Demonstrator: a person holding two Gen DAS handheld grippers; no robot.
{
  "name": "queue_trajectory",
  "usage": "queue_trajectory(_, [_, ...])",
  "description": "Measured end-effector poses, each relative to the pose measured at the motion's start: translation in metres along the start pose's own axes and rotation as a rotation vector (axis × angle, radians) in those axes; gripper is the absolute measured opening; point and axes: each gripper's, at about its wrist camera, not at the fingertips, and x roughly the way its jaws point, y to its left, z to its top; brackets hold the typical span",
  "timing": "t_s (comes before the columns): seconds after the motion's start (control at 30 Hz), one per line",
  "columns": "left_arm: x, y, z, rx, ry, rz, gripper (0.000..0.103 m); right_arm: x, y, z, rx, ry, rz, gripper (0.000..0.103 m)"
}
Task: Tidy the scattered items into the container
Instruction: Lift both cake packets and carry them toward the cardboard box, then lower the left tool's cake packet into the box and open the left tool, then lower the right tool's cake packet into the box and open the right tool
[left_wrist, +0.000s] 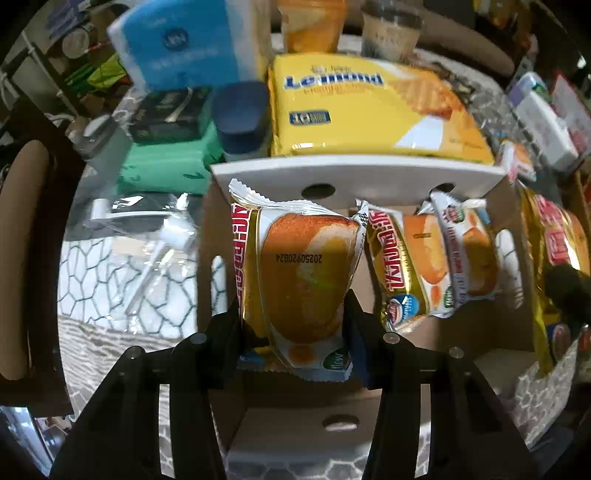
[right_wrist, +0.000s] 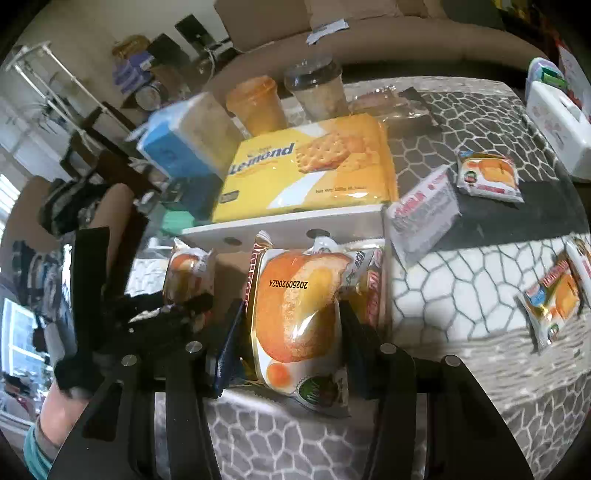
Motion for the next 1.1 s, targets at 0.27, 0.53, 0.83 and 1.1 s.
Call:
queue_trajectory(0.27, [0.024, -0.001, 0.001, 0.003, 0.036, 0.030, 0.046, 0.028, -0.006, 0.014, 0.003, 0.023, -0.023, 0.051])
queue_trajectory(0.53, [0.023, -0.007, 0.002, 0.011, 0.024, 0.075, 0.049, 0.033, -0.009, 0.016, 0.002, 0.030, -0.013, 0.051])
queue_trajectory(0.83, [-0.030, 0.023, 0.006, -0.049, -0.089, 0.025, 0.060, 0.027, -0.005, 0.015, 0.005, 0.024, 0.013, 0.051])
queue_trajectory(1.1, [-0.062, 0.057, -0.001, -0.106, -0.131, -0.050, 0.061, 0.037, 0.037, -0.001, -0.118, 0.125, 0.149, 0.051])
